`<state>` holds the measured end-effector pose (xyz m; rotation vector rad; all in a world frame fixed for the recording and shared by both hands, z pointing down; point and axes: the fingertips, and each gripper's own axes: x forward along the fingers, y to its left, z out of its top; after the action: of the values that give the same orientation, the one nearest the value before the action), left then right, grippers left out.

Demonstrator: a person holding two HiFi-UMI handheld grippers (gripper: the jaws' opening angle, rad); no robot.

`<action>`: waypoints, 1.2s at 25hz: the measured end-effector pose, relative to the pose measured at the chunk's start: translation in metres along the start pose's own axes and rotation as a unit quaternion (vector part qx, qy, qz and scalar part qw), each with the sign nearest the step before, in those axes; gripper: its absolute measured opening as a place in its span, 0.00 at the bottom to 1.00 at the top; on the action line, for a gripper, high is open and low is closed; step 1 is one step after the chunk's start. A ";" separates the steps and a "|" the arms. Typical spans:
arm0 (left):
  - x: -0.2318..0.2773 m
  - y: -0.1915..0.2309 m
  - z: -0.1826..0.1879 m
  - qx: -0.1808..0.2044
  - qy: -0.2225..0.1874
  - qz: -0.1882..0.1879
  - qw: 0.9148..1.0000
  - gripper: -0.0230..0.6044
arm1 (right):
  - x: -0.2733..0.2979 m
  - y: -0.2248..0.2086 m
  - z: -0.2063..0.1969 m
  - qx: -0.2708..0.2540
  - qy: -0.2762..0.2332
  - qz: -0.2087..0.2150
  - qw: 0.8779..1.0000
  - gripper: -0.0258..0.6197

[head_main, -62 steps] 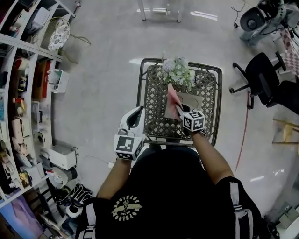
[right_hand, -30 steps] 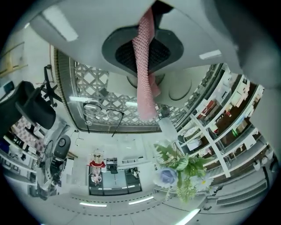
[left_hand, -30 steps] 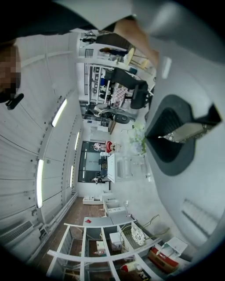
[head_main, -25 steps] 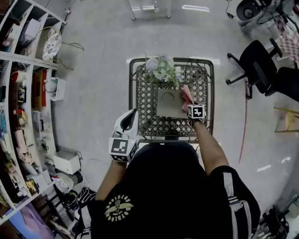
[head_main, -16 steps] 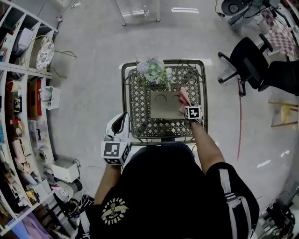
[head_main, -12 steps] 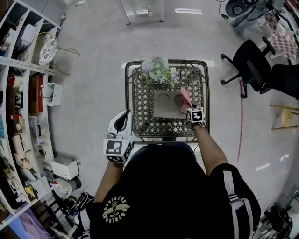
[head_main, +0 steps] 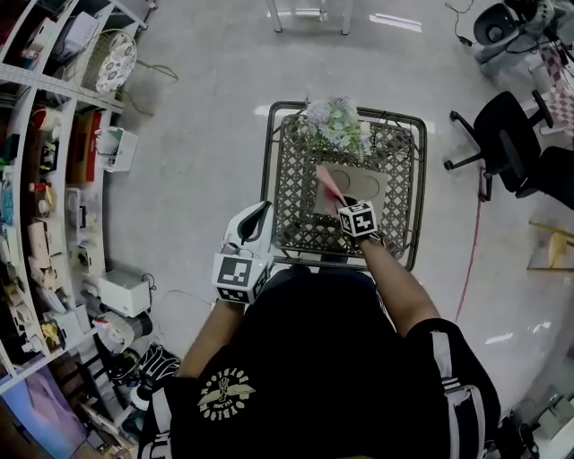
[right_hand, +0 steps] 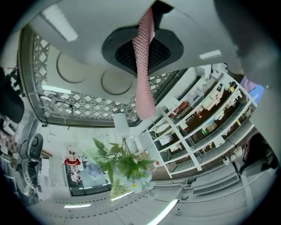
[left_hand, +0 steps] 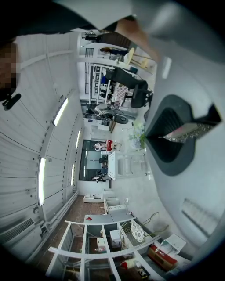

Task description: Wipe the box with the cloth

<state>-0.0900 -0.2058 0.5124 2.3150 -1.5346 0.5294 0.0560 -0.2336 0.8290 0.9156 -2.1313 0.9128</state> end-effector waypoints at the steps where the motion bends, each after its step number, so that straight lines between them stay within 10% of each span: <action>1: -0.003 0.002 -0.004 0.002 0.003 0.004 1.000 0.04 | 0.008 0.006 0.000 -0.008 0.009 0.003 1.000 0.07; 12: -0.043 0.032 -0.030 -0.007 0.026 0.052 0.998 0.04 | 0.049 0.007 -0.027 -0.036 0.075 -0.027 0.996 0.07; 30: -0.019 0.003 -0.013 0.011 0.006 0.000 1.000 0.04 | -0.021 -0.081 -0.078 0.026 0.083 -0.110 0.990 0.07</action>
<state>-0.1010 -0.1855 0.5146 2.3249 -1.5315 0.5618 0.1527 -0.2073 0.8838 1.0389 -1.8329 0.9028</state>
